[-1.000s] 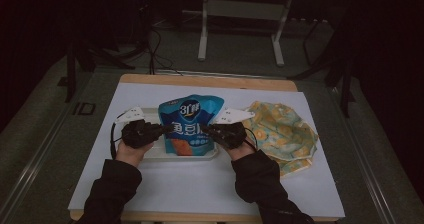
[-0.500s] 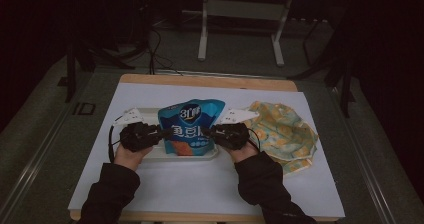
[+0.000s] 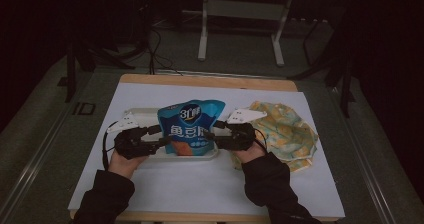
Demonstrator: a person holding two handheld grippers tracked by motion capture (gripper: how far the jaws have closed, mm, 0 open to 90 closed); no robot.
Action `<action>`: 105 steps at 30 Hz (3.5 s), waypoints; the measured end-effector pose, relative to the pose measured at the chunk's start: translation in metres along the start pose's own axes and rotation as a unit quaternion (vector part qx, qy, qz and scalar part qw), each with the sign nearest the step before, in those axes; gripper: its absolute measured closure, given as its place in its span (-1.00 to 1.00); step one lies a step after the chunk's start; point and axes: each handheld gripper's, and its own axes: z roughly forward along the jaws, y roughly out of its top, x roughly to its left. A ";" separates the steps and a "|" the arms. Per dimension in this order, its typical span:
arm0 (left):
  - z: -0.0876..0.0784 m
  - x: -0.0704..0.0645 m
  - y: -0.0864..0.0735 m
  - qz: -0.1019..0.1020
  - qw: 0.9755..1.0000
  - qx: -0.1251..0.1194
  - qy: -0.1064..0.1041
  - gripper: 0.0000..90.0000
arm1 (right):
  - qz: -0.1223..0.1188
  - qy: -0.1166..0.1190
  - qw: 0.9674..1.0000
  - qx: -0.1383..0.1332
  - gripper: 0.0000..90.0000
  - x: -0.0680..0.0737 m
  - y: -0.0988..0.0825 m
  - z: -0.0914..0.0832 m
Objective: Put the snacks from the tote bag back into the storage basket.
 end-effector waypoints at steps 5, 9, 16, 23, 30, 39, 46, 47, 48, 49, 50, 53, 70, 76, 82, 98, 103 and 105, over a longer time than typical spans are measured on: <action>-0.006 -0.002 -0.005 -0.024 1.000 -0.005 -0.013 -0.58 | -0.003 -0.001 1.000 -0.005 -0.21 0.001 -0.001 -0.007; -0.010 -0.006 -0.011 -0.020 1.000 -0.002 -0.007 -0.70 | -0.003 0.007 1.000 -0.014 -0.41 0.001 -0.004 -0.013; -0.015 -0.023 -0.025 -0.014 1.000 -0.004 -0.004 -0.75 | -0.013 0.018 1.000 -0.013 -0.58 0.005 -0.014 -0.026; -0.017 -0.040 -0.035 0.002 1.000 -0.016 -0.010 -0.75 | -0.019 0.021 1.000 -0.013 -0.58 0.010 -0.029 -0.041; -0.017 -0.061 -0.044 0.034 0.999 -0.021 -0.010 -0.75 | -0.015 0.015 1.000 -0.019 -0.57 0.012 -0.047 -0.060; -0.003 -0.076 -0.052 0.050 0.998 -0.004 -0.041 -0.75 | -0.013 0.001 1.000 -0.021 -0.57 0.009 -0.070 -0.091; 0.009 -0.082 -0.055 0.057 0.997 0.010 -0.055 -0.75 | -0.007 -0.021 1.000 -0.018 -0.57 0.008 -0.096 -0.115; 0.011 -0.083 -0.055 0.057 0.997 0.011 -0.055 -0.75 | -0.006 -0.028 0.999 -0.017 -0.58 0.007 -0.100 -0.118; 0.013 -0.084 -0.056 0.058 0.996 0.014 -0.058 -0.75 | -0.008 -0.039 0.999 -0.017 -0.58 0.007 -0.104 -0.121; 0.015 -0.085 -0.056 0.060 0.996 0.015 -0.061 -0.75 | -0.007 -0.048 0.999 -0.017 -0.58 0.006 -0.107 -0.124; 0.017 -0.087 -0.056 0.061 0.996 0.016 -0.064 -0.75 | -0.003 -0.052 0.999 -0.017 -0.58 0.005 -0.111 -0.127; 0.023 -0.091 -0.055 0.071 0.995 0.021 -0.065 -0.75 | 0.013 -0.058 0.998 -0.024 -0.58 0.002 -0.119 -0.136; 0.046 -0.098 -0.066 0.109 0.992 0.033 -0.062 -0.75 | 0.049 -0.096 0.994 -0.011 -0.59 0.000 -0.163 -0.163; 0.047 -0.099 -0.070 0.123 0.990 0.036 -0.054 -0.75 | 0.049 -0.118 0.992 -0.018 -0.61 -0.002 -0.171 -0.167; 0.046 -0.101 -0.072 0.139 0.989 0.033 -0.045 -0.75 | 0.057 -0.131 0.989 -0.030 -0.62 -0.006 -0.173 -0.170; 0.047 -0.101 -0.076 0.125 0.989 0.038 -0.076 -0.75 | 0.045 -0.126 0.990 -0.037 -0.63 -0.004 -0.175 -0.165; 0.048 -0.099 -0.077 0.121 0.988 0.042 -0.087 -0.75 | 0.014 -0.133 0.990 -0.042 -0.63 -0.001 -0.174 -0.163; 0.048 -0.099 -0.078 0.120 0.988 0.044 -0.087 -0.75 | 0.008 -0.135 0.990 -0.040 -0.63 0.000 -0.174 -0.163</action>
